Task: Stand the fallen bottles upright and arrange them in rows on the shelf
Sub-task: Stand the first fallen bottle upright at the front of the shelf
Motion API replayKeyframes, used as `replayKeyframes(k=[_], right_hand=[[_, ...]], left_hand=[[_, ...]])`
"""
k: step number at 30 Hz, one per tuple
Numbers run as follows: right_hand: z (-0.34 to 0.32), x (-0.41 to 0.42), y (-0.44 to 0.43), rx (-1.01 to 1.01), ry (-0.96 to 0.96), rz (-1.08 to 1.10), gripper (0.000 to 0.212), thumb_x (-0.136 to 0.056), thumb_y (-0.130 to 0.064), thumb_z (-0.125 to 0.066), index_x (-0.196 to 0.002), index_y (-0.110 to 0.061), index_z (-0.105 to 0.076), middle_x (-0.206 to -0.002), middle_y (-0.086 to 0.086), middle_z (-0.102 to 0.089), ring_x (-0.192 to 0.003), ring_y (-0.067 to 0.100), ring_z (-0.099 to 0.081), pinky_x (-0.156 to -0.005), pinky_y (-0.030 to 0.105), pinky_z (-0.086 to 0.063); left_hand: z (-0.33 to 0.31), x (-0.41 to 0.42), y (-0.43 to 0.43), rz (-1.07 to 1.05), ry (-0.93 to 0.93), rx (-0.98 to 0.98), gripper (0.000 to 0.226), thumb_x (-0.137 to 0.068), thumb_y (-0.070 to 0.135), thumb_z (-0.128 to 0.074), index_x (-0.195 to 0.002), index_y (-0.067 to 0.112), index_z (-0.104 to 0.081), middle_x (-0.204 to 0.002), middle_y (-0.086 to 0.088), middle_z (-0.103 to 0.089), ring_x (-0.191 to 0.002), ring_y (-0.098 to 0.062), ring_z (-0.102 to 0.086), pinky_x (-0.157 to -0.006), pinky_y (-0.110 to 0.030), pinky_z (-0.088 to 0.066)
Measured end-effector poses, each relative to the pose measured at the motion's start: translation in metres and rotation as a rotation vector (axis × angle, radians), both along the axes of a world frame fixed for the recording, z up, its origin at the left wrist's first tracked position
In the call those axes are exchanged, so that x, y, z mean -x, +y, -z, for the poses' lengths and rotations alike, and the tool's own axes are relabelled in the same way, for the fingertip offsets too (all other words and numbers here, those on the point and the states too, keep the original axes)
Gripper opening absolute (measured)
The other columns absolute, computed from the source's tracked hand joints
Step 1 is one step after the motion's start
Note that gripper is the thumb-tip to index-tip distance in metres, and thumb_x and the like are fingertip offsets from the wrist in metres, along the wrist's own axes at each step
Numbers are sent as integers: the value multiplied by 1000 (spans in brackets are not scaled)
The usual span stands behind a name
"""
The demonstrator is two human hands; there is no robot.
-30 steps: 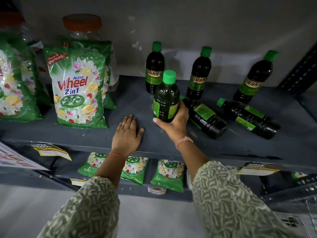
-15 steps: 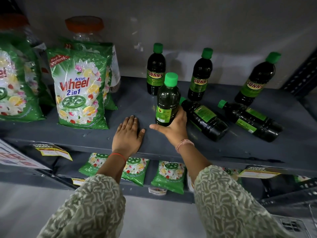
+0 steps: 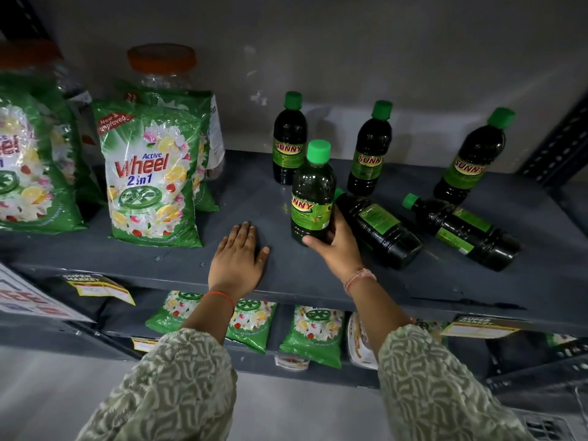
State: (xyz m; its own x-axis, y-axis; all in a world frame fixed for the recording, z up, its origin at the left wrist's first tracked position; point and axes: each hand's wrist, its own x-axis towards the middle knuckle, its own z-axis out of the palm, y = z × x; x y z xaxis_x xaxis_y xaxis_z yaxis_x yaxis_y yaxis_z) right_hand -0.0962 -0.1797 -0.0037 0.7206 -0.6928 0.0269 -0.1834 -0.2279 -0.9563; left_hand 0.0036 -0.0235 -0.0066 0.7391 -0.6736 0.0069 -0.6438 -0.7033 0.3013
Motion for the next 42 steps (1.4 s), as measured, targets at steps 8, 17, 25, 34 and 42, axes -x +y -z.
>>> replayKeyframes(k=[8, 17, 25, 34, 42], right_hand=[[-9, -4, 12, 57, 29, 144, 66, -60, -16, -83, -114, -9, -46, -116, 13, -60, -107, 25, -57, -88, 32, -45], [-16, 6, 7, 26, 89, 37, 60, -73, -9, -73, -126, -9, -45, -125, 13, -59, -115, 26, -53, -92, 27, -38], [-15, 29, 20, 29, 187, -29, 62, -73, -14, -74, -126, -11, -42, -130, 13, -55, -121, 28, -51, -105, 45, -40], [-10, 61, 41, 106, 176, -87, 60, -71, -10, -74, -124, -8, -46, -126, 14, -59, -116, 26, -55, -103, 41, -42], [-8, 66, 44, 116, 174, -101, 62, -71, -10, -74, -126, -6, -44, -127, 17, -58, -116, 29, -56, -103, 44, -43]], left_hand=[[-1, -1, 1, 17, -5, 2, 59, -94, 39, -29, -144, 9, -19, -157, -8, -17, -146, -22, -12, -119, -34, -9], [-2, -1, 1, 57, 13, -15, 57, -95, 37, -26, -146, 16, -11, -158, -3, -11, -146, -23, -7, -120, -37, -8], [-3, 0, 1, 100, 9, -84, 53, -96, 33, -22, -145, 17, -10, -158, -1, -9, -146, -25, -2, -120, -38, -5], [-3, 1, 2, 111, 16, -63, 53, -96, 32, -24, -145, 14, -15, -158, -5, -12, -145, -27, -7, -119, -40, -8], [-4, 2, 2, 110, 29, -70, 53, -96, 32, -23, -145, 13, -14, -158, -6, -11, -145, -28, -6, -119, -40, -8]])
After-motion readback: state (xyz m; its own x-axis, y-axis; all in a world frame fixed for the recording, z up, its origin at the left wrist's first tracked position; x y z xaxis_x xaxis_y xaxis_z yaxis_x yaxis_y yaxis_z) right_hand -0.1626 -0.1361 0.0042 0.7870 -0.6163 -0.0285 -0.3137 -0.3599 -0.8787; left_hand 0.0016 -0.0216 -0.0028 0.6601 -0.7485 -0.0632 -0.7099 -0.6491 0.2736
